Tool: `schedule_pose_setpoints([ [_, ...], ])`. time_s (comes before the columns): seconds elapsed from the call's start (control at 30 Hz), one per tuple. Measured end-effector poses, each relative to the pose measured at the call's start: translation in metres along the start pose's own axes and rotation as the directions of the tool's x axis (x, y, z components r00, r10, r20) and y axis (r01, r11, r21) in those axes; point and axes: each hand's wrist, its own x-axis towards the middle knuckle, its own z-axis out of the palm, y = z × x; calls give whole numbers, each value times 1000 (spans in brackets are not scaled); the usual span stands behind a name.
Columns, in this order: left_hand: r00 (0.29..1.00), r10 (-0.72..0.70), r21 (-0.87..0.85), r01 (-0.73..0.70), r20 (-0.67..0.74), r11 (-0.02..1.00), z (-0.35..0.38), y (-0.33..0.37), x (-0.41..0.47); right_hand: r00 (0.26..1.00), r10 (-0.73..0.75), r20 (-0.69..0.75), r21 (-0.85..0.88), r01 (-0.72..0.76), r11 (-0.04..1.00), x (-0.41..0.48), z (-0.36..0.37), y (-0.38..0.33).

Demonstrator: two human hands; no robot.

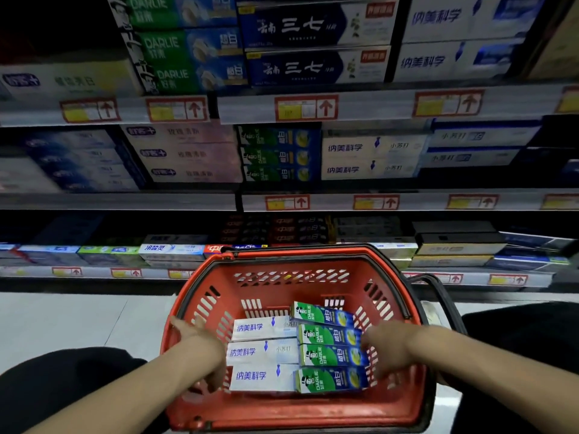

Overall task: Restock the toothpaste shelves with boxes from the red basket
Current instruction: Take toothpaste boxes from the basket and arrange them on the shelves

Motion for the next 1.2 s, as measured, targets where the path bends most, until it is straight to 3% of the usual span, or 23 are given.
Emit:
schedule_pose_setpoints([
  [0.1, 961, 110, -126, -145, -255, 981, -23, 7, 4, 996, -59, -64, 13, 60, 998, -4, -31, -5],
  [0.2, 898, 118, -436, -316, -424, 843, -50, 24, 19, 990, -51, -135, 49, 58, 997, 5, -53, -12],
  [0.3, 897, 51, -684, -370, -439, 628, -70, 50, 51, 962, -4, -274, -68, -16, 998, 18, -69, -19],
  [0.37, 910, 5, -779, -358, -416, 514, -76, 69, 70, 937, -3, -349, -34, -10, 999, 23, -77, -20],
  [0.47, 939, -42, -878, -302, -341, 372, -84, 93, 96, 952, 5, -306, 17, 1, 1000, 28, -88, -13],
  [0.7, 954, -146, -961, -272, -262, -48, -95, 131, 136, 929, 102, -354, 52, -90, 995, 19, -104, 17],
  [0.83, 980, -125, -951, -181, -153, -251, -88, 133, 147, 915, 128, -382, 108, -93, 990, 14, -115, 27],
  [0.93, 988, -88, -954, -147, -128, -261, -91, 121, 142, 910, 154, -385, 109, -121, 987, 11, -124, 31],
  [1.13, 944, -230, -966, -204, -237, 156, -116, 71, 95, 894, 163, -417, 119, -125, 985, 6, -136, 36],
  [1.2, 924, -246, -945, -239, -292, 224, -124, 47, 73, 885, 171, -432, 125, -129, 984, 3, -136, 37],
])
